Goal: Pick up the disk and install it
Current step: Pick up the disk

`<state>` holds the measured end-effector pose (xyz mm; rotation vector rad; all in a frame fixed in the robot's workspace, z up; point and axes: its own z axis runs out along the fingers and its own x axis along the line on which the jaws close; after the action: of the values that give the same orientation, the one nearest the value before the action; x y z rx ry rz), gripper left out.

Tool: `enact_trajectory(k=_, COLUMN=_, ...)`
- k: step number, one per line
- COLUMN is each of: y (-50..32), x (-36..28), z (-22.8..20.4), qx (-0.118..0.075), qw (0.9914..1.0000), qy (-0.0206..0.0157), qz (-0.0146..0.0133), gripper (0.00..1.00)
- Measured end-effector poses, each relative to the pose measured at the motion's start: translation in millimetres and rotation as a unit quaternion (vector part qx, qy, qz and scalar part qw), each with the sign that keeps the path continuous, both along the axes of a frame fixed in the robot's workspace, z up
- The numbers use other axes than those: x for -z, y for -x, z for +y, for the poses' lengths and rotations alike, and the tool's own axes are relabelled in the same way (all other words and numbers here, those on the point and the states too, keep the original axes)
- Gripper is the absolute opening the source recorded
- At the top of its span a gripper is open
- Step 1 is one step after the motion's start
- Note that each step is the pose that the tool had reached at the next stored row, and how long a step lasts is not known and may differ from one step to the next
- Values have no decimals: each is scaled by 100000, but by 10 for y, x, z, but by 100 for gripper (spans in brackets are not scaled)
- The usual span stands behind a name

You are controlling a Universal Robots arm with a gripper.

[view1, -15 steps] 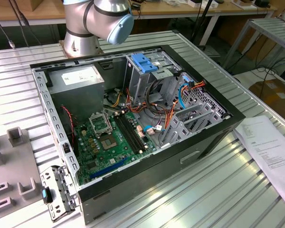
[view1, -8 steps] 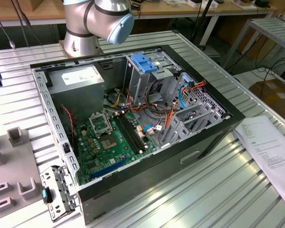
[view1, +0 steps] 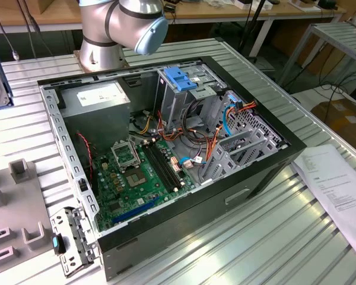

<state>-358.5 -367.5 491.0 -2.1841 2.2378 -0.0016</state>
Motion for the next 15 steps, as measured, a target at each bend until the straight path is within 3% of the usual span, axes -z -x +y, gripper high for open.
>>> enact_trajectory(k=15, y=-343, x=0, z=0, qx=1, qw=100000, qy=-3, qz=-3, gripper=37)
